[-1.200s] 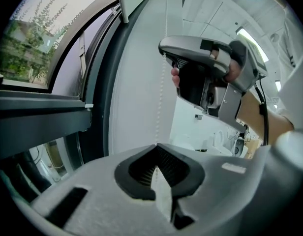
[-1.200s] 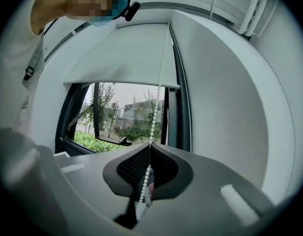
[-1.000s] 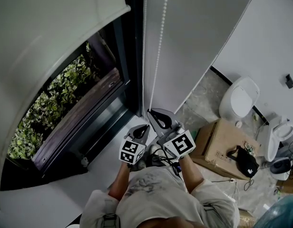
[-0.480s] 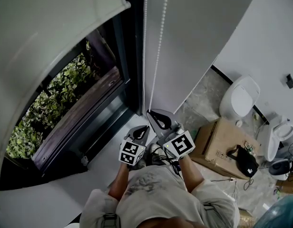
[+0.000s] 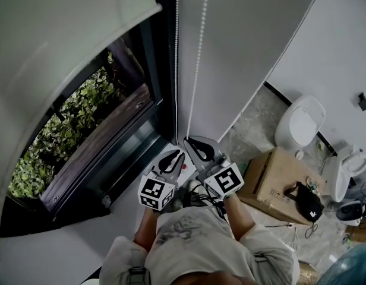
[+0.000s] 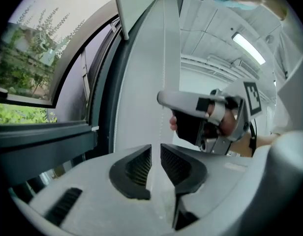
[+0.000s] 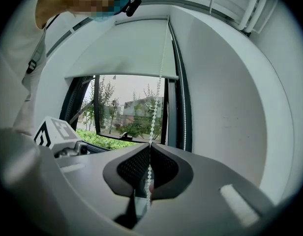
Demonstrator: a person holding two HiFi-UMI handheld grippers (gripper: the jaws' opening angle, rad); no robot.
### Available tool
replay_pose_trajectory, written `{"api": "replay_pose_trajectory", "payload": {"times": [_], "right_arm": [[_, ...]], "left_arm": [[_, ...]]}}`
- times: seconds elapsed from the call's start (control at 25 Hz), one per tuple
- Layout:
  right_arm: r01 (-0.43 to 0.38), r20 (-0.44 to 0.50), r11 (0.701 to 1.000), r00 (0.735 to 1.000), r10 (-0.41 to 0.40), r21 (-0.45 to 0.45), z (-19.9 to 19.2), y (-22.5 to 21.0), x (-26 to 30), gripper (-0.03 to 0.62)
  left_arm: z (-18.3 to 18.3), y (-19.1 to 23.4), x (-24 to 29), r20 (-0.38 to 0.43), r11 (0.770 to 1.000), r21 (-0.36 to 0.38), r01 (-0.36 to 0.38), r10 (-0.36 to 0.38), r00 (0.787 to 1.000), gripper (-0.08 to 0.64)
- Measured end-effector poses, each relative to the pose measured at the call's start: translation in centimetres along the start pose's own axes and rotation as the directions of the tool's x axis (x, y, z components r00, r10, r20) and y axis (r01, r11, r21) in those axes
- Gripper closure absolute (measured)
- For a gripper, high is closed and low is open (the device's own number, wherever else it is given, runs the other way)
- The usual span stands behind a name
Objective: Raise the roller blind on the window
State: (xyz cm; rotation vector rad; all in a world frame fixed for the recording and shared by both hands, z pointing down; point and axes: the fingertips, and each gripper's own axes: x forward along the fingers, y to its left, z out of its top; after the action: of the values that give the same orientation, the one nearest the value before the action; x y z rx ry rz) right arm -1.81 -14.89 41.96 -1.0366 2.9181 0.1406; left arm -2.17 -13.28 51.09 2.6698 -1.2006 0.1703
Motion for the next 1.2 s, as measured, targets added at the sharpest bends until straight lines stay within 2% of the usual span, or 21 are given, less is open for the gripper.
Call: {"api": "replay_pose_trajectory", "payload": {"times": [0.16, 0.36, 0.6, 0.72, 0.92, 1.12, 1.2], "right_arm": [[0.006, -0.015, 1.0, 1.0, -0.006, 0.009, -0.1, -0.2, 0.0, 0.58], [0.0, 0.016, 1.0, 1.0, 0.0, -0.006, 0.2, 0.2, 0.4, 0.58], [-0.013, 0.048, 1.0, 0.999, 0.015, -0.025, 0.9, 0.6, 1.0, 0.58], [-0.017, 0.047, 0.999, 0.999, 0.018, -0.028, 0.8, 0.9, 1.2, 0.58], [-0.017, 0.048, 0.999, 0.999, 0.018, -0.029, 0.8, 1.3, 1.1, 0.58], [-0.013, 0.059, 1.0, 0.998, 0.015, -0.028, 1.0, 1.3, 1.0, 0.58], [-0.011, 0.057, 1.0, 0.998, 0.013, -0.028, 1.0, 1.4, 1.0, 0.58]], "left_arm": [[4.8, 0.2, -1.3, 0.094, 1.0, 0.025, -0.007, 0.005, 0.996, 0.491], [10.1, -0.1, -2.3, 0.191, 0.996, 0.091, -0.013, -0.005, 0.982, 0.491], [16.1, -0.8, -2.3, 0.296, 0.987, 0.163, 0.004, -0.053, 0.954, 0.482], [19.4, -1.2, -2.2, 0.363, 0.983, 0.184, 0.014, -0.081, 0.928, 0.48], [21.5, -1.9, -2.1, 0.38, 0.973, 0.23, 0.026, -0.114, 0.918, 0.479], [22.3, -2.5, -2.0, 0.387, 0.969, 0.244, 0.033, -0.128, 0.913, 0.541], [22.9, -2.7, -2.1, 0.406, 0.969, 0.247, 0.011, -0.114, 0.907, 0.548]]}}
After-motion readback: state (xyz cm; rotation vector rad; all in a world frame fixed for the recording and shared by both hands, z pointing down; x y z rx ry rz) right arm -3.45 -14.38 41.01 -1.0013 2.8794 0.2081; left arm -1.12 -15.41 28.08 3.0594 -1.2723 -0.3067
